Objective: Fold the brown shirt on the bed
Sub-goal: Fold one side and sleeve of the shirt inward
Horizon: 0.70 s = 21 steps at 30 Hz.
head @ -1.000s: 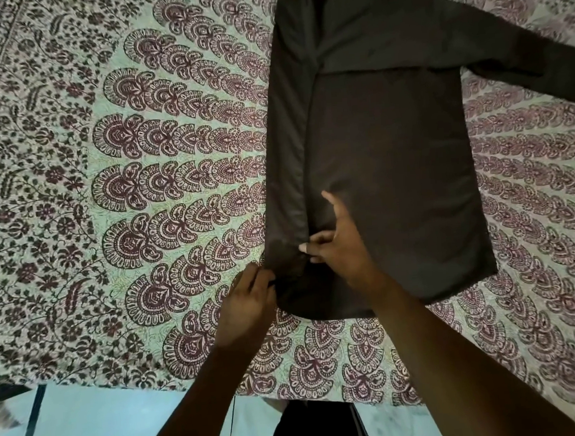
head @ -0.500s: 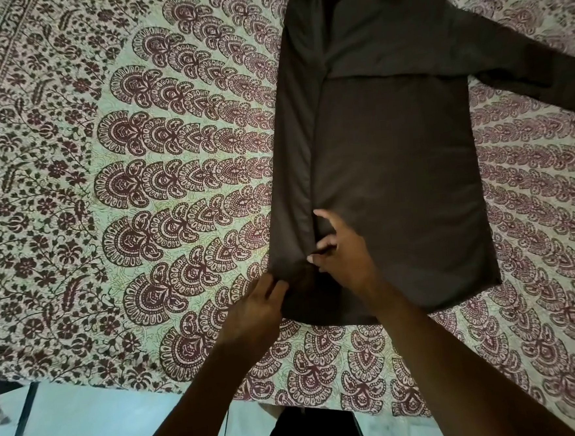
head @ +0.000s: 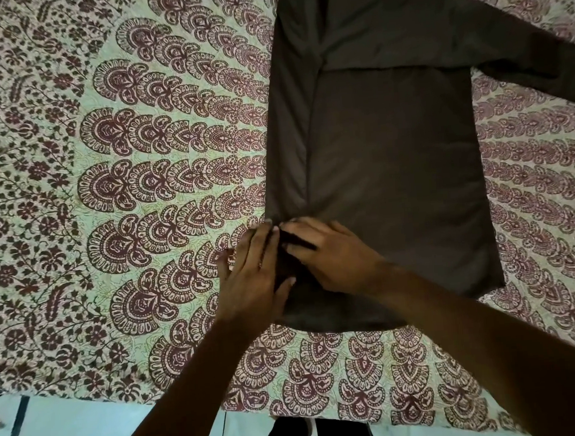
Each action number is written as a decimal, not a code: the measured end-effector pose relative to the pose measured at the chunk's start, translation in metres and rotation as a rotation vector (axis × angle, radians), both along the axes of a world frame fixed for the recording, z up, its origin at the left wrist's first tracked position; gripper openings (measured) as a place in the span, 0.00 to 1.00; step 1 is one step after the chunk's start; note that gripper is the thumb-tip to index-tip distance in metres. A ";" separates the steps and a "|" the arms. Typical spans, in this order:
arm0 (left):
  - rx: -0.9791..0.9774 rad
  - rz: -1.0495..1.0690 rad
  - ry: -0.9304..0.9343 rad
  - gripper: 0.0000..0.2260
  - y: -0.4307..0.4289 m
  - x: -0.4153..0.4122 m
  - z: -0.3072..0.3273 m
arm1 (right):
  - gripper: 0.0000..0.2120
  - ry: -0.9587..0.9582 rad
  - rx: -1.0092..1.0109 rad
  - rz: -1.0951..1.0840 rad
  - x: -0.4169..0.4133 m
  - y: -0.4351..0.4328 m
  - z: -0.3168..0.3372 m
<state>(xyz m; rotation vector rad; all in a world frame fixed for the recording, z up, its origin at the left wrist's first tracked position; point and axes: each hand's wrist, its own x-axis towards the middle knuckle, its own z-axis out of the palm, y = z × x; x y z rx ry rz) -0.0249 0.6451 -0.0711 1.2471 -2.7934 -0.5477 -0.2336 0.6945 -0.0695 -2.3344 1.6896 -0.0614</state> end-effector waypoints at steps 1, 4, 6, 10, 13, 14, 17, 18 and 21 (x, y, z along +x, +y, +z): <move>0.023 -0.023 -0.070 0.39 -0.003 -0.001 -0.005 | 0.25 0.038 0.022 0.072 -0.007 -0.002 -0.003; 0.075 -0.043 -0.178 0.48 -0.009 0.004 -0.015 | 0.26 0.126 0.050 0.153 -0.034 -0.020 -0.012; 0.062 -0.054 -0.224 0.52 -0.011 0.007 -0.014 | 0.28 0.158 0.075 0.020 -0.053 -0.043 -0.014; 0.040 -0.054 -0.222 0.53 -0.018 0.002 -0.008 | 0.31 0.151 0.081 -0.204 -0.072 -0.087 -0.007; -0.058 -0.044 -0.126 0.40 -0.038 -0.015 -0.008 | 0.29 0.179 0.031 0.003 -0.076 -0.115 -0.009; -0.097 -0.039 -0.108 0.36 -0.046 -0.025 -0.008 | 0.29 0.188 0.039 0.083 -0.080 -0.123 -0.012; -0.209 -0.127 -0.075 0.27 -0.071 -0.050 -0.010 | 0.30 0.228 0.039 0.060 -0.099 -0.151 -0.017; -0.241 -0.195 -0.054 0.24 -0.081 -0.054 -0.010 | 0.31 0.226 0.034 -0.028 -0.108 -0.161 -0.017; -0.243 -0.394 0.003 0.18 -0.114 -0.061 -0.013 | 0.32 0.224 0.074 -0.161 -0.134 -0.199 -0.016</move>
